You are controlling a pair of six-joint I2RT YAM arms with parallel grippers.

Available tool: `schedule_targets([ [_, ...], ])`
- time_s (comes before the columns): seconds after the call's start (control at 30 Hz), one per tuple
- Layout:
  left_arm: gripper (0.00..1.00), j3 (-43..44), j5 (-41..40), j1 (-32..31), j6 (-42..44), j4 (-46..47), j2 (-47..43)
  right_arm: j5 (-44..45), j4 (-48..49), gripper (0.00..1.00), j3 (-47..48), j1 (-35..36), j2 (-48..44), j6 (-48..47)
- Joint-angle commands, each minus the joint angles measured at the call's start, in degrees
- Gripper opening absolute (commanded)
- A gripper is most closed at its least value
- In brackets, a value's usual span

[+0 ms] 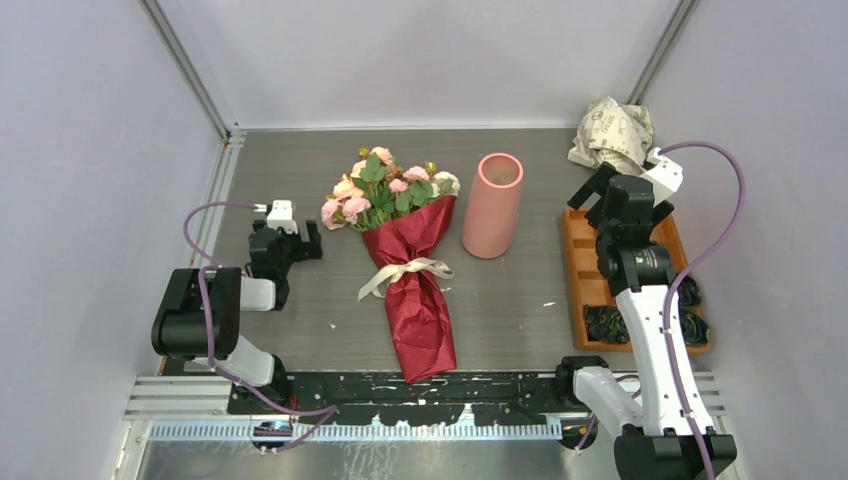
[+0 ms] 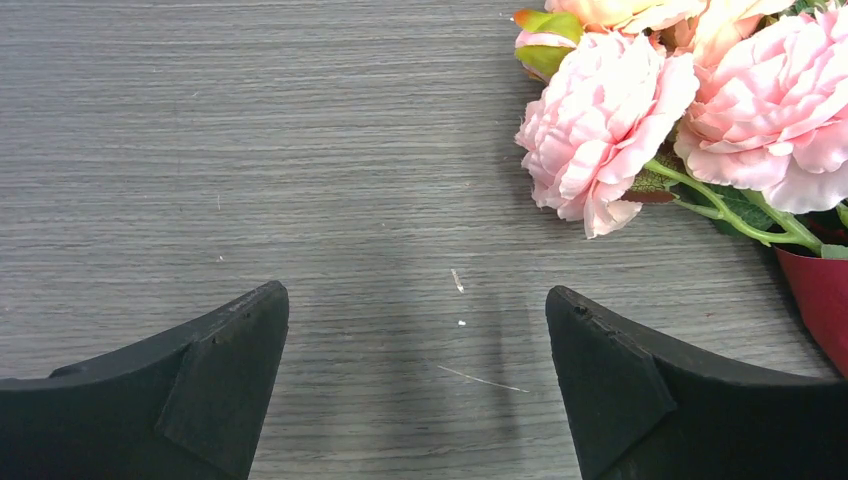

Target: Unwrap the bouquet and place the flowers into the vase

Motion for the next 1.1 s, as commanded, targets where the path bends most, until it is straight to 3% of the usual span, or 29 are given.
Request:
schedule_targets([
  [0.0, 1.00, 1.37, -0.87, -0.07, 0.56, 2.91, 0.10, 1.63, 2.47, 0.99, 0.95, -0.21, -0.92, 0.10],
  [0.27, 1.00, 1.15, -0.76, -0.07, 0.60, 3.20, -0.05, 1.15, 10.86, 0.99, 1.80, -0.20, 1.59, 3.47],
  [0.37, 1.00, 1.11, -7.83, -0.07, -1.45, 2.81, -1.31, 0.58, 11.11, 0.99, 4.17, -0.20, 3.26, 5.69],
  [0.47, 1.00, 4.81, -14.13, -1.66, -3.15, -12.51, -11.06, -1.13, 11.13, 1.00, 6.46, -0.20, 3.63, 5.72],
  [0.57, 1.00, 15.41, -16.66, -1.91, -10.63, -32.78, -23.34, -1.69, 9.96, 1.00, 10.14, -0.20, 3.28, 5.47],
  [0.7, 1.00, 28.73, -8.39, -1.92, -19.08, -47.91, -36.44, -3.67, -2.32, 0.99, 23.67, -0.20, 6.31, 4.78],
  [0.83, 1.00, 46.77, -0.15, -1.92, -19.48, -63.00, -40.61, -13.27, -6.00, 0.99, 34.33, -0.20, 6.92, 3.93],
  [1.07, 1.00, 72.14, 18.03, -1.91, -34.87, -67.55, -36.55, -34.82, -8.93, 0.96, 46.51, 0.93, 9.84, 7.76],
])
